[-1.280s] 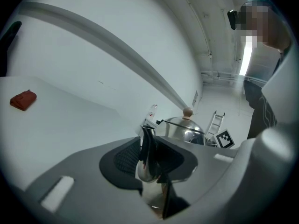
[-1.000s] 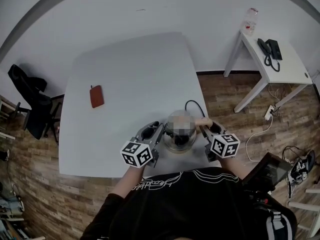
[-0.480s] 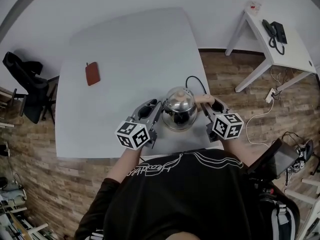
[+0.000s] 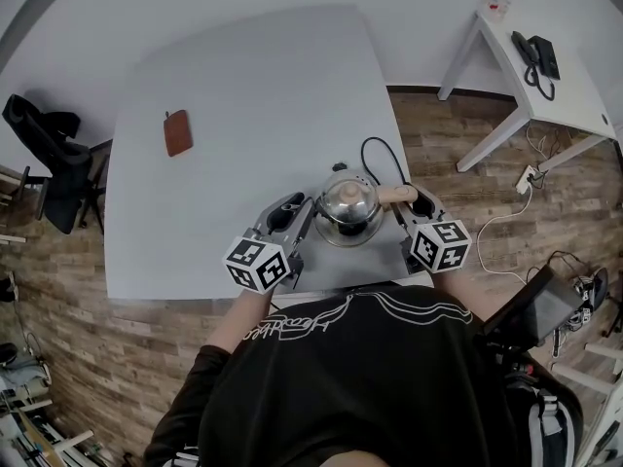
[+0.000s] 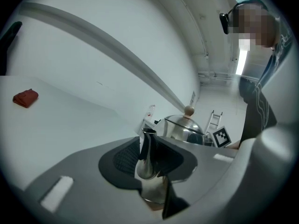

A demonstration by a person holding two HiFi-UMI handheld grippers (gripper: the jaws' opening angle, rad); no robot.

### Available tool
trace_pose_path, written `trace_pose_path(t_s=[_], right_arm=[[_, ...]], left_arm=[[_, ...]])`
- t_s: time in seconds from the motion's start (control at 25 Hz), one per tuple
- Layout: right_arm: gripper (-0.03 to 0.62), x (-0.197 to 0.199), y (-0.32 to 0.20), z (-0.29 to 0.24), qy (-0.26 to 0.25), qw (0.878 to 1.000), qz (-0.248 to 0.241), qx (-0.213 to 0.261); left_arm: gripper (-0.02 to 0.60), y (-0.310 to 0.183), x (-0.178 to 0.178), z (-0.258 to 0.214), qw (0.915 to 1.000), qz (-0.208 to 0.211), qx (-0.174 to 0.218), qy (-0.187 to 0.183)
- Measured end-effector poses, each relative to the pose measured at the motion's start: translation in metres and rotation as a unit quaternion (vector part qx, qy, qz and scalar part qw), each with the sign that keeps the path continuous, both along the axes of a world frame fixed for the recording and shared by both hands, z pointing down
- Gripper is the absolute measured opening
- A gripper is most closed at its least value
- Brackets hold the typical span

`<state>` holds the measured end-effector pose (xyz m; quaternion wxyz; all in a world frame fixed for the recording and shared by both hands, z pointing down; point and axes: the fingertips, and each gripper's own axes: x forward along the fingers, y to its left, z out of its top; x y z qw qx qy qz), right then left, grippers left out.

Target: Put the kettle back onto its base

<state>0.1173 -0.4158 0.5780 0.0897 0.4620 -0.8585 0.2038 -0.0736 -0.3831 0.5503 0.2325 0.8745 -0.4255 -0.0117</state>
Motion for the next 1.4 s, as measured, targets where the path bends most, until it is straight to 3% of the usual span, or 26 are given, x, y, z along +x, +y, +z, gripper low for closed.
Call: trace_pose_path(t_s=[0.2,0.48,0.64,0.76,1.08,1.24,1.36,1.4], right_arm=[[0.147,-0.001,0.002,0.003,0.000,1.000,0.004,0.008],[0.147,0.002,0.004,0.013,-0.001,1.000,0.002,-0.019],[0.156,0.009,0.010,0.013,0.015,0.999,0.017,-0.023],[0.162,0.014,0.019,0.008,0.012,1.000,0.014,-0.022],[0.163,0.012,0.061,-0.024,0.060,0.997,-0.055,-0.009],[0.163,-0.006,0.079,-0.067,0.011,0.997,-0.070,0.014],[0.157,-0.022,0.092,-0.088,-0.012,0.995,-0.101,0.003],[0.122,-0.026,0.097,-0.094,-0.016,0.994,-0.112,0.001]], left_arm=[[0.091,0.001,-0.001,0.002,0.9999,-0.006,0.010,0.003],[0.091,-0.004,-0.001,0.003,0.9997,-0.022,0.000,0.012],[0.190,-0.001,-0.009,0.001,0.9990,-0.036,-0.008,0.024],[0.193,0.007,-0.016,-0.002,0.9989,-0.039,-0.009,0.025],[0.189,0.047,-0.022,-0.038,0.9994,0.008,0.002,0.033],[0.123,0.064,-0.013,-0.069,0.9992,0.035,0.008,0.016],[0.092,0.075,-0.001,-0.087,0.9983,0.057,0.003,0.008],[0.077,0.077,0.004,-0.088,0.9978,0.066,-0.004,0.000]])
